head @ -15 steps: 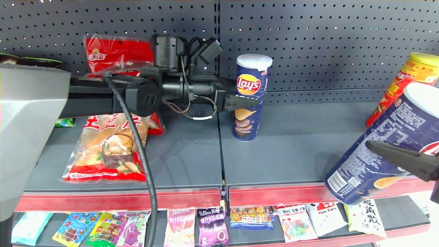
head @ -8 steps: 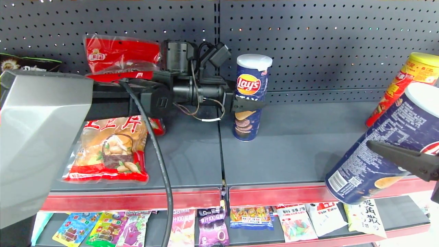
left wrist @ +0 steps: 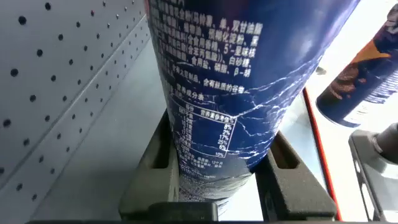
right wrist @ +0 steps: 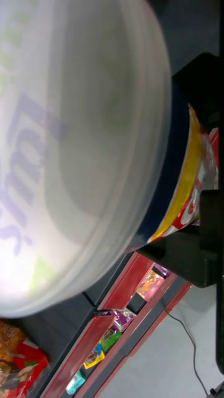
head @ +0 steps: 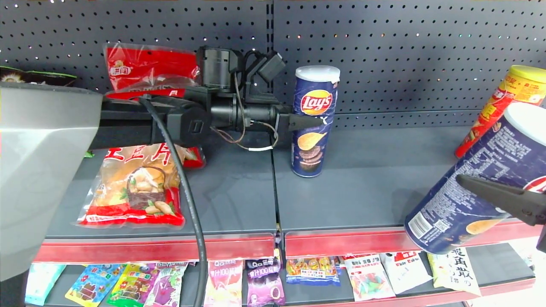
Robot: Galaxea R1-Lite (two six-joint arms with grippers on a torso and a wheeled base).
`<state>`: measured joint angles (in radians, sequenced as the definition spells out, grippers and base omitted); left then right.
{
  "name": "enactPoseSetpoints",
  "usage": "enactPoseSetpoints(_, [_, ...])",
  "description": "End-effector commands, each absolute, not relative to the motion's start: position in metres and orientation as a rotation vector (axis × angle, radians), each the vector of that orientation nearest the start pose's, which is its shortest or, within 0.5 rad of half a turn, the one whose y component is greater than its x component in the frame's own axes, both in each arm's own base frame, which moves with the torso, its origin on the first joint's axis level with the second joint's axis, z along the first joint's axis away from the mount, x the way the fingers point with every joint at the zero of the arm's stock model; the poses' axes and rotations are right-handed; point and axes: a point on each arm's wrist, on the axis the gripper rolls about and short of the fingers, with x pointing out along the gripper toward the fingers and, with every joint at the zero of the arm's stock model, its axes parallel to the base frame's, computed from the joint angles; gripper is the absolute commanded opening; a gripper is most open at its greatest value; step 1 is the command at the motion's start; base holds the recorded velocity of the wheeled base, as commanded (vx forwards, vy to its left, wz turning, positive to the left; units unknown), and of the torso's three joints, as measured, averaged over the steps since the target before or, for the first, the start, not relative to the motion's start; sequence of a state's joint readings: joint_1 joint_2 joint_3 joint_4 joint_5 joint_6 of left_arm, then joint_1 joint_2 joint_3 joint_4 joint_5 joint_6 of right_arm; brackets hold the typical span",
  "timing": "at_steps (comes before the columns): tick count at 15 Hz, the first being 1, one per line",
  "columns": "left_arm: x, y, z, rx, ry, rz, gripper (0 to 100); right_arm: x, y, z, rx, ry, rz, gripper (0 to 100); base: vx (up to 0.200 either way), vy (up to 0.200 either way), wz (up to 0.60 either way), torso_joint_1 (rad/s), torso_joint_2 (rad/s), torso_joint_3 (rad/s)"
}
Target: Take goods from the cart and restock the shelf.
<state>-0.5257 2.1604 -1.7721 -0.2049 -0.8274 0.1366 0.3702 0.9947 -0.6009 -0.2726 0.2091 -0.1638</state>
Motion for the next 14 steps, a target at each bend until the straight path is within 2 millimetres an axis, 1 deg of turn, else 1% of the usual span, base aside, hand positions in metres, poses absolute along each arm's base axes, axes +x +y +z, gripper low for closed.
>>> enactPoseSetpoints(1, [0.357, -0.226, 0.251, 0.084, 0.106, -1.361, 0, 0.118, 0.051, 0.244, -0.169, 0.068, 0.589, 0, 0.000, 0.000, 0.00, 0.000, 0.00, 0.000])
enactPoseSetpoints(3, [0.341, -0.218, 0.256, 0.085, 0.117, -1.363, 0, 0.117, 0.051, 0.245, -0.168, 0.064, 0.589, 0, 0.000, 0.000, 0.00, 0.000, 0.00, 0.000])
enactPoseSetpoints(5, [0.319, -0.213, 0.258, 0.085, 0.138, -1.373, 0, 0.117, 0.050, 0.245, -0.168, 0.059, 0.590, 0, 0.000, 0.000, 0.00, 0.000, 0.00, 0.000])
enactPoseSetpoints(7, [0.306, -0.212, 0.252, 0.088, 0.170, -1.375, 0, 0.117, 0.050, 0.246, -0.168, 0.057, 0.590, 0, 0.000, 0.000, 0.00, 0.000, 0.00, 0.000])
enactPoseSetpoints(9, [0.299, -0.214, 0.246, 0.088, 0.198, -1.380, 0, 0.116, 0.050, 0.246, -0.168, 0.054, 0.591, 0, 0.000, 0.000, 0.00, 0.000, 0.00, 0.000])
enactPoseSetpoints(14, [0.298, -0.221, 0.235, 0.093, 0.204, -1.371, 0, 0.116, 0.050, 0.247, -0.167, 0.053, 0.591, 0, 0.000, 0.000, 0.00, 0.000, 0.00, 0.000])
